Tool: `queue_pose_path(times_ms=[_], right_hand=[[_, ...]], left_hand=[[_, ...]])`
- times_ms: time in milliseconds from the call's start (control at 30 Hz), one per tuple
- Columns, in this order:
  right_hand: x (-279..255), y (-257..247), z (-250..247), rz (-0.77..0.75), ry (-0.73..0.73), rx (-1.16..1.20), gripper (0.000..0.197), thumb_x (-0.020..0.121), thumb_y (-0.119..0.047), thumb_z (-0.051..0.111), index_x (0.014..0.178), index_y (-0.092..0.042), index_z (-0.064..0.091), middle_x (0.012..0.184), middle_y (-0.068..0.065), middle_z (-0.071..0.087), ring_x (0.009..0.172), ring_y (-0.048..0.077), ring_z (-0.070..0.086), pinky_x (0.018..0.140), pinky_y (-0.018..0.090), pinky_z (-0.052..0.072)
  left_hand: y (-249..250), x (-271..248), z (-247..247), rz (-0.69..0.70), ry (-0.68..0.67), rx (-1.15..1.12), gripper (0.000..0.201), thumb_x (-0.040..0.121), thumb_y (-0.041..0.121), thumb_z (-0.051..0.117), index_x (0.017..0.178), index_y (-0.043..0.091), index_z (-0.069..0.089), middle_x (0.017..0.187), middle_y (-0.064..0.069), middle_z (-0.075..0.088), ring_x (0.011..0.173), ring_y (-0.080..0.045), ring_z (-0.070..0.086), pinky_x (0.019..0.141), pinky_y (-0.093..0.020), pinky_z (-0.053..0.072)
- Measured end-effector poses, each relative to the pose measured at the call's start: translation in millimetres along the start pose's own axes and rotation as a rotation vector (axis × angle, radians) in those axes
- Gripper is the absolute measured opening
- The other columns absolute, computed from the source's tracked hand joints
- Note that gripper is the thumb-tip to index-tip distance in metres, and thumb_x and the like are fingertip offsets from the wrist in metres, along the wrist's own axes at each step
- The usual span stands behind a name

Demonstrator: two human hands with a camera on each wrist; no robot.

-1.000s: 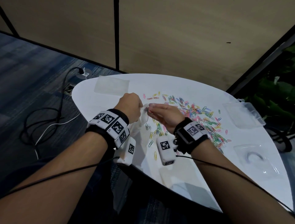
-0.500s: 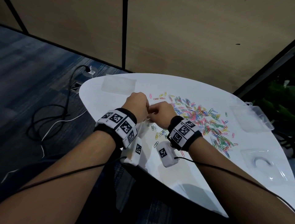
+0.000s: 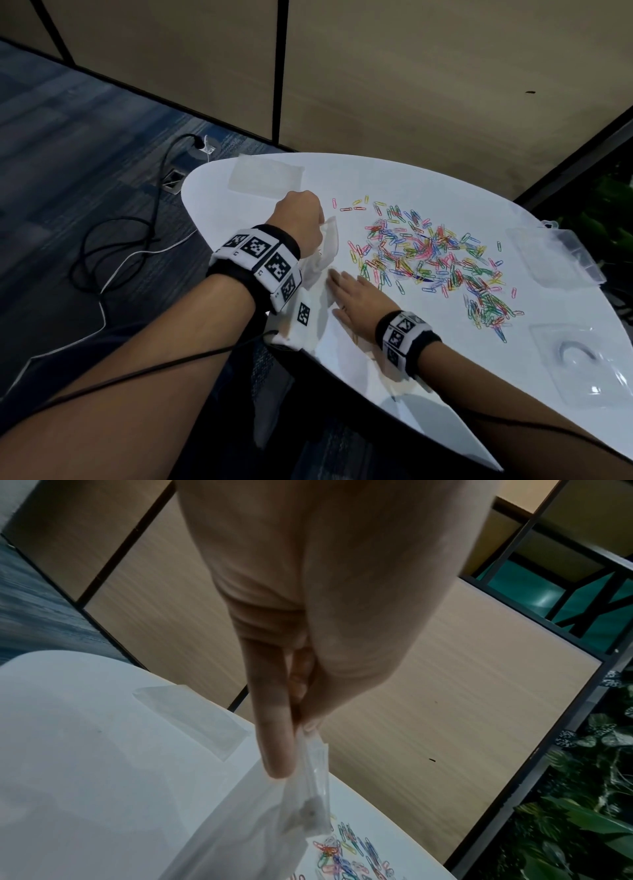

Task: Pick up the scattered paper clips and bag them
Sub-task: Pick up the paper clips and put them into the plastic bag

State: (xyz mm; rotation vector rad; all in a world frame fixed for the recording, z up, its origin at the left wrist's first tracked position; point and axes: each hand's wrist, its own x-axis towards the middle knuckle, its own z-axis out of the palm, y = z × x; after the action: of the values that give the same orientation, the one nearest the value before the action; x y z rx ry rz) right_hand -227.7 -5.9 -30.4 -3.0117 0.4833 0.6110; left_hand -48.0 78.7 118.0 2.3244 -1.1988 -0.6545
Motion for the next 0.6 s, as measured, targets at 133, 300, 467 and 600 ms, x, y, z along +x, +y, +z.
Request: queue_pose_path(times_ms=[133,300,467,600], right_hand=[[-15,31,22,0.073,0.097,-0.126,0.056,0.100,-0.034,0.022,0.154,-0.020,0.015,0.162,0.003,0.017,0.147,0.037,0.019,0.111,0.063,0.027],[-5,59,17,0.211,0.043,0.035,0.049,0.104,-0.030,0.030,0.151,-0.027,0.020,0.162,0.005,0.016,0.143,0.045,0.022,0.108,0.057,0.037],[7,57,11,0.190,0.223,0.155,0.023,0.090,-0.006,0.051,0.110,-0.008,0.063,0.109,0.010,0.059,0.098,0.032,0.060,0.077,0.038,0.052],[7,64,-7,0.392,0.273,0.346,0.020,0.090,-0.004,0.057,0.097,-0.008,0.076,0.098,0.008,0.069,0.089,0.025,0.066,0.079,0.027,0.052]], left_hand=[[2,0,4,0.006,-0.007,-0.003,0.026,0.090,-0.001,0.053,0.107,0.005,0.073,0.111,-0.015,0.068,0.095,-0.033,0.070,0.087,-0.038,0.059],[3,2,5,0.008,-0.023,0.017,0.021,0.088,-0.002,0.054,0.087,0.009,0.072,0.107,-0.017,0.067,0.094,-0.033,0.070,0.087,-0.038,0.058],[6,3,7,-0.002,-0.028,0.026,0.027,0.089,-0.001,0.055,0.107,0.007,0.073,0.112,-0.015,0.066,0.097,-0.032,0.069,0.089,-0.039,0.058],[9,4,10,0.015,-0.036,0.025,0.029,0.091,0.002,0.054,0.114,0.008,0.072,0.114,-0.015,0.067,0.097,-0.032,0.070,0.090,-0.039,0.058]])
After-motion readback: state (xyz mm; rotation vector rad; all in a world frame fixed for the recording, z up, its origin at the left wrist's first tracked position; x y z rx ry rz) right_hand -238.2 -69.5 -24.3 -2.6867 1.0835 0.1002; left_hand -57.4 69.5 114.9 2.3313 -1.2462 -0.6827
